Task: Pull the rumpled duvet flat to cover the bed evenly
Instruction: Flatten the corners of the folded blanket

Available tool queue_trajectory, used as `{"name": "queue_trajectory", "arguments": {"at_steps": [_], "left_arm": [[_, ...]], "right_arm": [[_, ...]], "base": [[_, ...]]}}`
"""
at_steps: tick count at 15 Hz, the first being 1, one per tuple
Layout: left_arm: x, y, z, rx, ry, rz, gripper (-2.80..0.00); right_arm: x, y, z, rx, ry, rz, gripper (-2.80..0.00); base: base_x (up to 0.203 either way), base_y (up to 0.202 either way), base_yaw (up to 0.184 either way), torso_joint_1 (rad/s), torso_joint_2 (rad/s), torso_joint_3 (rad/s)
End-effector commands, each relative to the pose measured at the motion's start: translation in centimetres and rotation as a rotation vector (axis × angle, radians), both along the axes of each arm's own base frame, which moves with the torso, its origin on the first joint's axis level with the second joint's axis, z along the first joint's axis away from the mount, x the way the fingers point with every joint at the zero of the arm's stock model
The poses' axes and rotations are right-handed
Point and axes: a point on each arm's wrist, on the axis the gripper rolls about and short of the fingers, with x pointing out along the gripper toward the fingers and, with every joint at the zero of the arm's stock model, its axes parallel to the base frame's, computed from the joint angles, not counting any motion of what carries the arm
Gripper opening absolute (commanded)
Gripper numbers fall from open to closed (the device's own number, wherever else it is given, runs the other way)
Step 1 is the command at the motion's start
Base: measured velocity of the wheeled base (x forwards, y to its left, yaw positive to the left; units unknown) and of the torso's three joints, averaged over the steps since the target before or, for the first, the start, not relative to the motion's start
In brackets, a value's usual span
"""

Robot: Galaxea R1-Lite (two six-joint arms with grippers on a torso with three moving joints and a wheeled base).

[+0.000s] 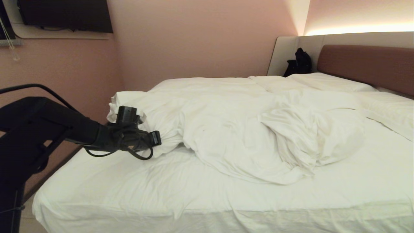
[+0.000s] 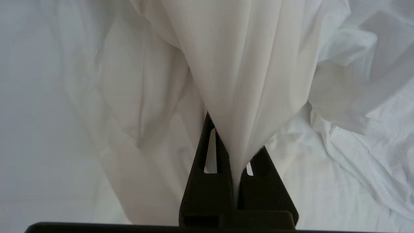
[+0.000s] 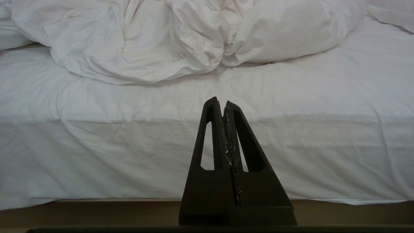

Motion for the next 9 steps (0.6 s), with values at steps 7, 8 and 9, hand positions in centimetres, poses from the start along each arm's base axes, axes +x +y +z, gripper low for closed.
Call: {"name": "queue_trajectory", "arguments": {"at_steps": [7,8,9], "left_arm": [[-4.4,2.1,0.8,0.103,-0.046,0.169,-2.8],[-4.7,2.2,0.6,0.113,-0.061,0.178,-2.8],[-5.2,2.3,0.2,0.125,-0.064,0.177,-2.8]], "right_arm": [[0.0,0.0,0.0,0.0,0.0,0.001,-2.8],[0.0,0.0,0.0,-0.001,0.001,0.0,-2.8],[0.0,0.0,0.0,0.0,-0.001,0.001,-2.8]], "base": [[0.0,0.0,0.0,0.0,0.0,0.0],[0.0,0.0,0.0,0.0,0.0,0.0],[0.0,0.0,0.0,0.0,0.0,0.0]]}}
